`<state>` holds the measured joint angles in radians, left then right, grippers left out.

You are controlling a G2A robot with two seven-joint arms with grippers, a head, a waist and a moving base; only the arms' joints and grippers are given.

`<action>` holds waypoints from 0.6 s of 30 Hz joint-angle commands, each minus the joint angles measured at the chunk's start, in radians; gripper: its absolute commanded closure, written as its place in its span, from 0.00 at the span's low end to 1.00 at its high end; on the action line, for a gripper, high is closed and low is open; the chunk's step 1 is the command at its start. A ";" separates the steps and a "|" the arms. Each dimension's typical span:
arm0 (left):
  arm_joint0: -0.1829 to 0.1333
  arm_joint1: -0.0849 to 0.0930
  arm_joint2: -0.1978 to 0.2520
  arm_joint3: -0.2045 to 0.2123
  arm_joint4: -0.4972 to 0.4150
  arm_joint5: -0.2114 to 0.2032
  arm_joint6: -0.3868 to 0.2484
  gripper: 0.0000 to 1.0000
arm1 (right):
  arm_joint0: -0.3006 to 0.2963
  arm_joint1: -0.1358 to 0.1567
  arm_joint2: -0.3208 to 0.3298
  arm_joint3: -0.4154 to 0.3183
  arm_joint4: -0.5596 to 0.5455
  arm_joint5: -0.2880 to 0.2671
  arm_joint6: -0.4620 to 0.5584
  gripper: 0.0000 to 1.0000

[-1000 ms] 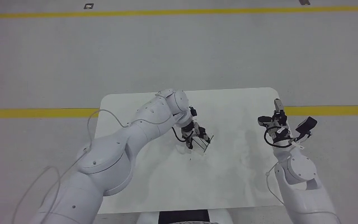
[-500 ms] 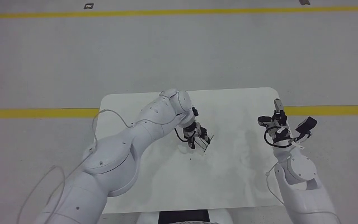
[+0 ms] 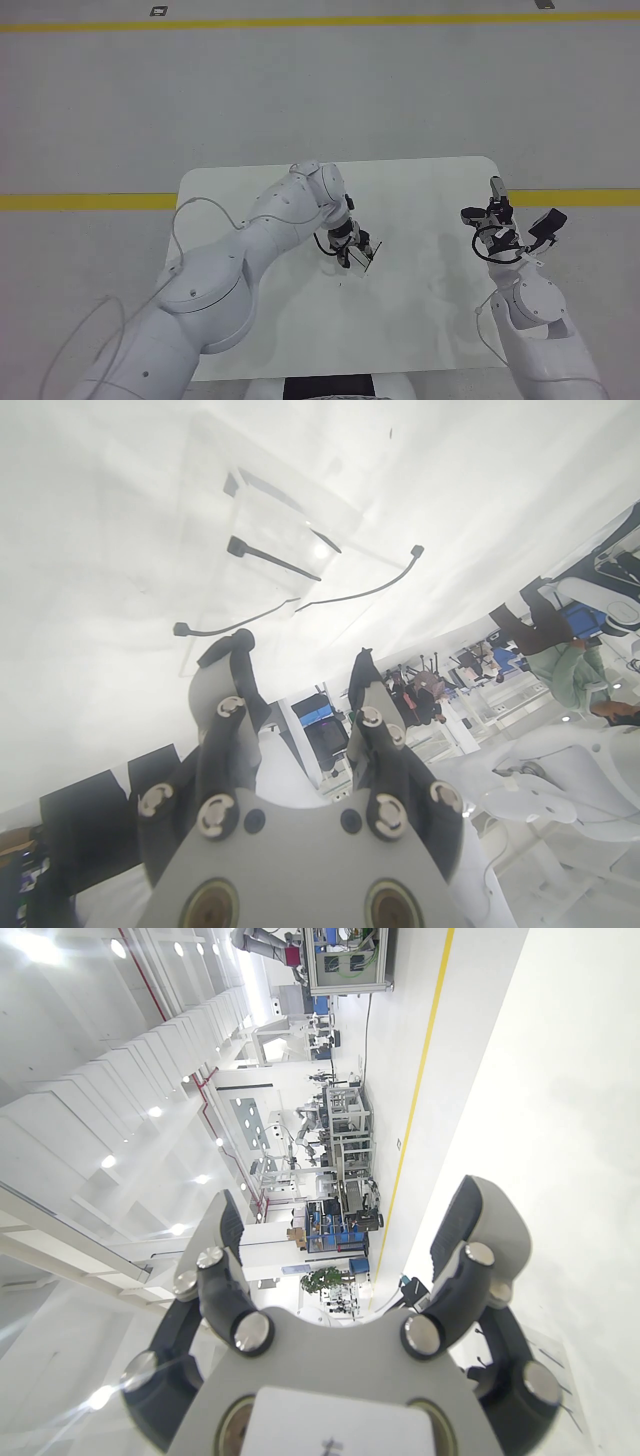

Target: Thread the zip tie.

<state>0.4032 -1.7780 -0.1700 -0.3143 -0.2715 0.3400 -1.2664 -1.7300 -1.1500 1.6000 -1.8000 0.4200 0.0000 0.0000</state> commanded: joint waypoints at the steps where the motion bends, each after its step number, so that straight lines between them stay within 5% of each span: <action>1: 0.000 -0.006 0.000 0.011 0.004 0.000 -0.004 0.62 | 0.000 0.000 0.000 0.000 0.000 0.000 0.000 0.00; 18: -0.003 -0.047 0.000 0.082 0.022 0.000 0.012 0.69 | 0.000 0.000 0.000 0.000 0.000 0.000 0.000 0.00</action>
<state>0.3997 -1.8221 -0.1700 -0.2361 -0.2510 0.3400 -1.2567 -1.7300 -1.1500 1.6000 -1.8000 0.4200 0.0000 0.0000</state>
